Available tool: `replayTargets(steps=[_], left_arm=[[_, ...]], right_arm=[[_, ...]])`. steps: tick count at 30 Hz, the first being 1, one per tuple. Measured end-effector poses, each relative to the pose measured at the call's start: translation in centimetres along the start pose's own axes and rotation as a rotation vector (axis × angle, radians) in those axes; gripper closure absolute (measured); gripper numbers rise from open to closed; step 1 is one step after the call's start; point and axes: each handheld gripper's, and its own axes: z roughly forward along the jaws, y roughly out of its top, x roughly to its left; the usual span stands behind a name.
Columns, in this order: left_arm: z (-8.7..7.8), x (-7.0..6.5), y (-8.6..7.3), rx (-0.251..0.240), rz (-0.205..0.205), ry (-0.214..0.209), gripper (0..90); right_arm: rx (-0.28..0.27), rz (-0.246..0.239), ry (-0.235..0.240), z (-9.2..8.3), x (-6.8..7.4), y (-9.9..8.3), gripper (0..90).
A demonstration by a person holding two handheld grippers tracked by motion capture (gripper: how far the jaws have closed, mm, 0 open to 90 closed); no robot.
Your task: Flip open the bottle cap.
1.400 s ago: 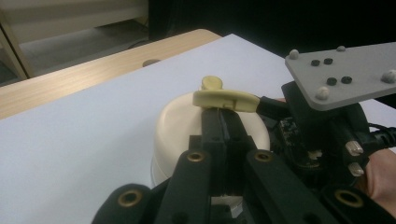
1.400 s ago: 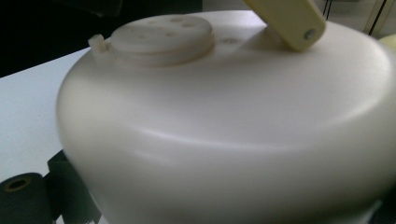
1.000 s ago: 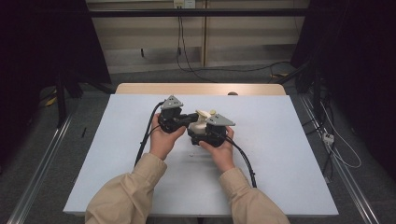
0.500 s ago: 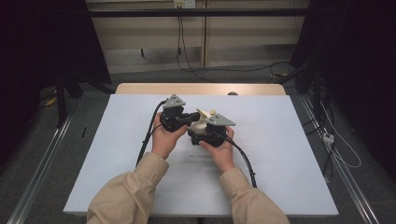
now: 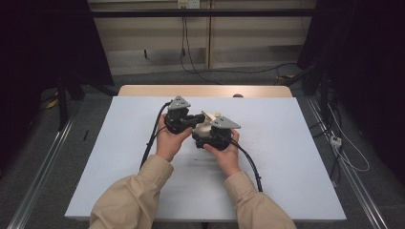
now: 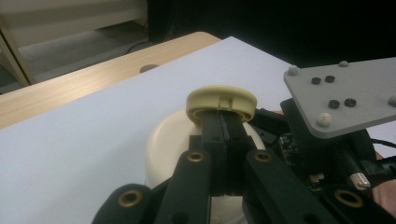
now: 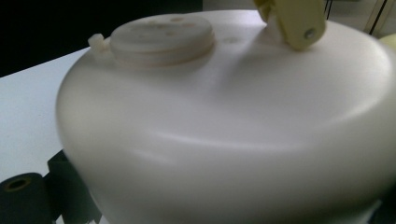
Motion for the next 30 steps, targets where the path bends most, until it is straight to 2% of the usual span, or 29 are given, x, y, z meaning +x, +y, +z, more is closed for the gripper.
replayTargets(steps=[30], left_arm=[[0.67,-0.26,0.71,-0.004,-0.009,-0.008,90.0]], right_arm=[[-0.001,0.0,0.0,-0.01,0.0,-0.02,5.6]])
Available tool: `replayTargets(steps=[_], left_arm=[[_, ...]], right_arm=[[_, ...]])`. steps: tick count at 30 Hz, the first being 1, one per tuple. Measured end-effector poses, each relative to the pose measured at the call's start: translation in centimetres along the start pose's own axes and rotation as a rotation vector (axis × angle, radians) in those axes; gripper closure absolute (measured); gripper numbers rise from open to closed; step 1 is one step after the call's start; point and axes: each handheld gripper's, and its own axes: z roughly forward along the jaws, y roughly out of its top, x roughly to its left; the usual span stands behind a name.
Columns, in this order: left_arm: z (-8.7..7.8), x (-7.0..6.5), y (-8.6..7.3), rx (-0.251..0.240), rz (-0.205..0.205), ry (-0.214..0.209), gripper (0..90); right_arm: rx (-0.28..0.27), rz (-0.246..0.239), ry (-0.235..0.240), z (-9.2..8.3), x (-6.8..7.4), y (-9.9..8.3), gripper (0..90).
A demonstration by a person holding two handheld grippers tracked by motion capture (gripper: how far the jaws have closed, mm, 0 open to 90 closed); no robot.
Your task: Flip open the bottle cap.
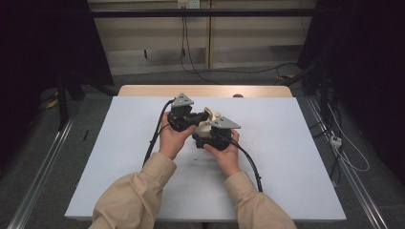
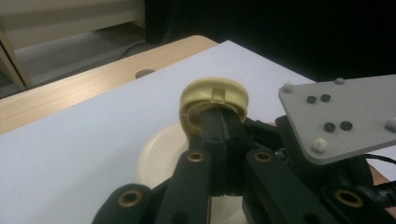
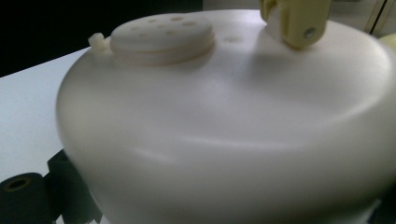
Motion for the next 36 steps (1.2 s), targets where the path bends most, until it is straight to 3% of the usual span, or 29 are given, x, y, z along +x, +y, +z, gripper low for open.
replayTargets(steps=[36], left_arm=[[0.64,0.17,0.24,0.005,-0.01,-0.002,90.0]], right_arm=[[0.002,0.0,0.0,0.0,0.0,0.02,5.6]])
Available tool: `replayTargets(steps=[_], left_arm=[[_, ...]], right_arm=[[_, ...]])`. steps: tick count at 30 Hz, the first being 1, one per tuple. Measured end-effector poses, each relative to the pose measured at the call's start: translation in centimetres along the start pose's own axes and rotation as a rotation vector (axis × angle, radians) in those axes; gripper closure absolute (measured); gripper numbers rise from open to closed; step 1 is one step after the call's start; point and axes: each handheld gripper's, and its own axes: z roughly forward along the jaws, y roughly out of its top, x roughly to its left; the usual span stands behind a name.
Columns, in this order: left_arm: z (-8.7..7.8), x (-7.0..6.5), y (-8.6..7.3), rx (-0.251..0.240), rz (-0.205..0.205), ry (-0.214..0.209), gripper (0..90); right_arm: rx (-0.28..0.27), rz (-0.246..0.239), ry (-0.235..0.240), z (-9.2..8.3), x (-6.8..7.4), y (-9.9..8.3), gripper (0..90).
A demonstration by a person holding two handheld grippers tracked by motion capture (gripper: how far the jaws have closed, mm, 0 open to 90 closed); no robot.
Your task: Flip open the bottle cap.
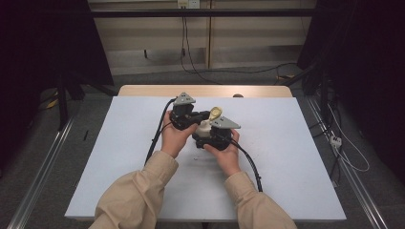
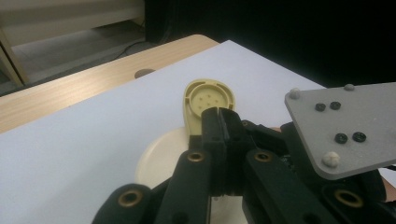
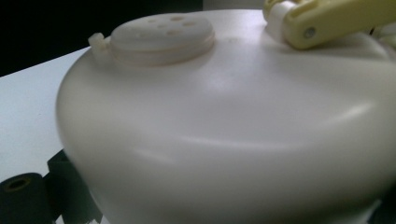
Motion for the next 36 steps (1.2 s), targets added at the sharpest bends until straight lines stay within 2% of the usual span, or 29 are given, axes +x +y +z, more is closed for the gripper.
replayTargets(steps=[7,13,17,19,20,23,27,31,32,36], left_arm=[[-0.3,0.0,0.0,-0.01,-0.001,0.004,89.6],[-0.7,0.2,-0.2,-0.012,-0.01,0.003,82.3],[-0.9,0.4,-0.4,-0.01,-0.01,0.019,77.4],[-1.0,0.5,-0.5,-0.009,-0.015,0.027,69.2],[-1.1,0.5,-0.6,-0.011,-0.017,0.03,69.2],[-1.3,0.7,-0.7,-0.02,-0.035,0.033,59.7],[-1.6,0.8,-0.8,-0.022,-0.051,0.043,50.1],[-2.0,1.0,-0.8,-0.015,-0.055,0.063,43.9],[-2.1,1.0,-0.9,-0.016,-0.067,0.064,41.3],[-2.6,1.2,-1.1,-0.006,-0.067,0.076,36.1]], right_arm=[[0.002,0.001,-0.002,0.0,0.0,0.0,5.5],[0.005,0.0,-0.007,0.0,0.1,0.1,5.4],[0.008,0.0,-0.013,0.0,0.1,0.1,5.2],[0.007,0.002,-0.019,0.0,0.2,0.1,5.1],[0.007,0.002,-0.019,0.0,0.2,0.1,5.1],[0.015,0.013,-0.021,-0.1,0.2,0.1,4.7],[0.034,0.045,-0.025,-0.2,0.2,0.1,3.4],[0.048,0.067,-0.023,-0.2,0.2,0.0,3.1],[0.05,0.067,-0.023,-0.3,0.1,0.0,3.1],[0.062,0.07,-0.018,-0.3,0.1,0.1,2.9]])
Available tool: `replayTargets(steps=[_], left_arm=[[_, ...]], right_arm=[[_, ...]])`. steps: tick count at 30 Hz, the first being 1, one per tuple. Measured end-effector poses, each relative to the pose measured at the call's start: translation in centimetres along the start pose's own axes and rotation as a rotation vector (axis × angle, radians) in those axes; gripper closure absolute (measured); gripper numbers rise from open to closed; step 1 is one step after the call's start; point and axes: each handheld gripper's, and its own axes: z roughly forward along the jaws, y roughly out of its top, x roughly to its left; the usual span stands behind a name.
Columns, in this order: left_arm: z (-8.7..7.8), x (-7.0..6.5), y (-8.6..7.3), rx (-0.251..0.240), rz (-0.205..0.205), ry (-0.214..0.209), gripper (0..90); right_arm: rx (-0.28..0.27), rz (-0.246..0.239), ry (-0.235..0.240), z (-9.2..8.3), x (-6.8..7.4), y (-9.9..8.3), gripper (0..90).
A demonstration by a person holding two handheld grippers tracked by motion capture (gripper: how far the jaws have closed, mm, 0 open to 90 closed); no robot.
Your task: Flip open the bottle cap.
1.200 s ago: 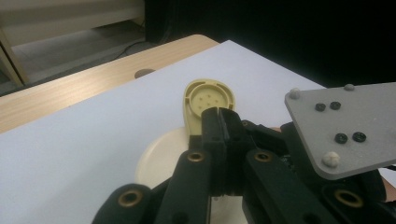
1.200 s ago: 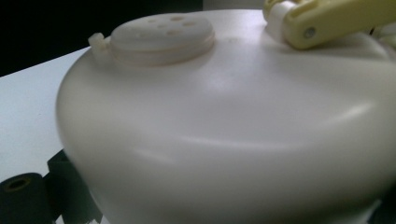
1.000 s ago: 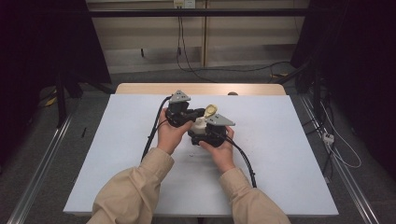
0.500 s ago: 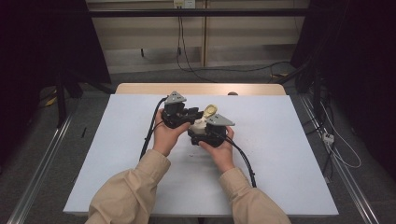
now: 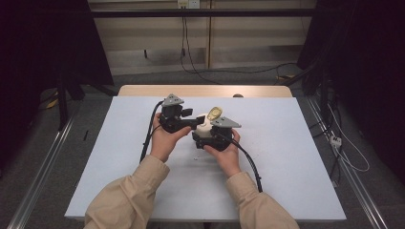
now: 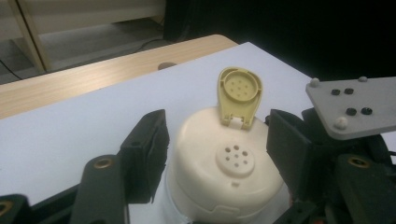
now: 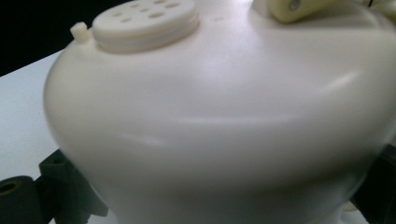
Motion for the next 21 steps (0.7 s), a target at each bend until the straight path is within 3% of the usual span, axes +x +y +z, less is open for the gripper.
replayTargets(steps=[4,14,21], left_arm=[[-0.5,0.3,-0.2,-0.003,-0.016,0.001,31.6],[-1.6,0.8,-0.8,-0.006,-0.009,0.009,27.0],[-2.3,0.6,-0.8,-0.003,0.018,0.001,23.5]], right_arm=[[0.011,-0.012,-0.009,0.0,0.1,0.0,2.4],[0.04,-0.014,-0.011,-0.3,0.1,0.0,2.1],[0.064,-0.014,-0.009,-0.5,0.1,-0.1,1.9]])
